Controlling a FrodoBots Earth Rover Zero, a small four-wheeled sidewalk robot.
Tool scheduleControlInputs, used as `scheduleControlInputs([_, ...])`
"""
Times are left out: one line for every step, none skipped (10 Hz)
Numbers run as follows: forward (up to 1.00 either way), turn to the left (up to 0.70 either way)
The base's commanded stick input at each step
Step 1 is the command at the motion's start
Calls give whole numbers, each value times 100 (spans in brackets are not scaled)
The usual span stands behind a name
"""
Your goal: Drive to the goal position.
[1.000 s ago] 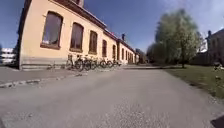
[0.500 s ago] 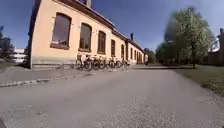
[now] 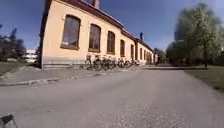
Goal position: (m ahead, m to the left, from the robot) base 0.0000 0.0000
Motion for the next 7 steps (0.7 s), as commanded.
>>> scheduleControlInputs([0, 45])
scheduleControlInputs([0, 45])
scheduleControlInputs([0, 45])
scheduleControlInputs([0, 45])
scheduleControlInputs([0, 45])
scheduleControlInputs([0, 45])
scheduleControlInputs([0, 45])
